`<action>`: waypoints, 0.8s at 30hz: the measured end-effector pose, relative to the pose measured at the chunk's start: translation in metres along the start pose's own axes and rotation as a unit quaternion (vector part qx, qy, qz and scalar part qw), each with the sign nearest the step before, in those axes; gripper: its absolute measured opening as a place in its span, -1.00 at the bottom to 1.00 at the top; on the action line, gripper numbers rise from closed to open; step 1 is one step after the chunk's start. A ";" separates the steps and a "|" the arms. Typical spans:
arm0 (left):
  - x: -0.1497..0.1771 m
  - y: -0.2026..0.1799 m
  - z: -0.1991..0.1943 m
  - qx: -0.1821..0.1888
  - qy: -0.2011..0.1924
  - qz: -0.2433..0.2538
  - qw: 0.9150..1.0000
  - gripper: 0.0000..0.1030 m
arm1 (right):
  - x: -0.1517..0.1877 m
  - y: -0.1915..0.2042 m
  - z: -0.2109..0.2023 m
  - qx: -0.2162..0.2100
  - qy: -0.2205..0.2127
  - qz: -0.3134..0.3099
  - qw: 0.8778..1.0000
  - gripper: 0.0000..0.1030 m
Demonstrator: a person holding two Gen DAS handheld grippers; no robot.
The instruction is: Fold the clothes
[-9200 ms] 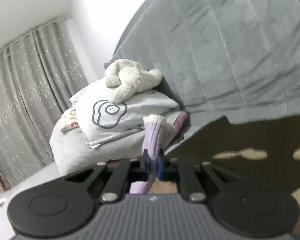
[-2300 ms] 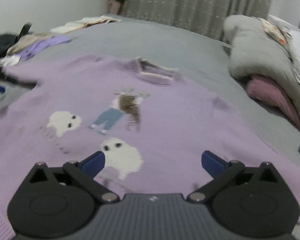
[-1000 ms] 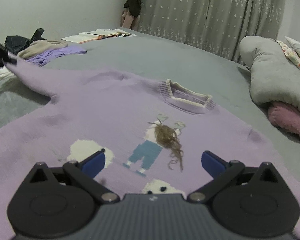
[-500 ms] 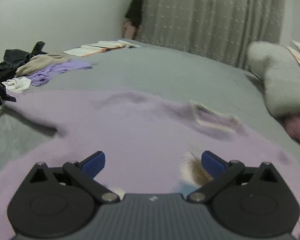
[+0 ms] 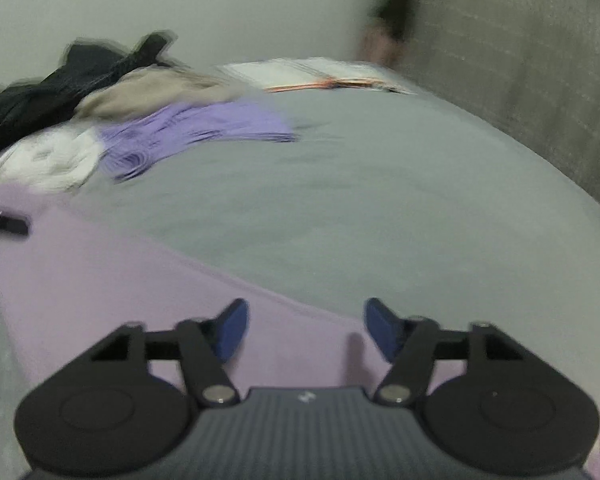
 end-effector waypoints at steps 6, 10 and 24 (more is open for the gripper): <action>-0.005 -0.005 -0.005 0.010 0.004 -0.020 1.000 -0.87 | -0.015 0.033 0.036 -0.067 0.066 -0.077 0.993 0.38; -0.007 -0.007 -0.014 0.017 0.004 -0.023 1.000 -0.87 | -0.024 0.035 0.035 -0.061 0.057 -0.070 0.994 -0.91; -0.018 0.020 -0.045 0.041 -0.011 -0.093 0.995 -0.87 | -0.035 0.028 0.041 0.047 -0.022 0.029 0.998 -1.00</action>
Point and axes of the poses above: each gripper's, at about its wrist camera, not at the fingertips, and z roughly the way its jaws point, y to its left, x to its underside, the point moved 1 cm from there along z, roughly the way its jaws point
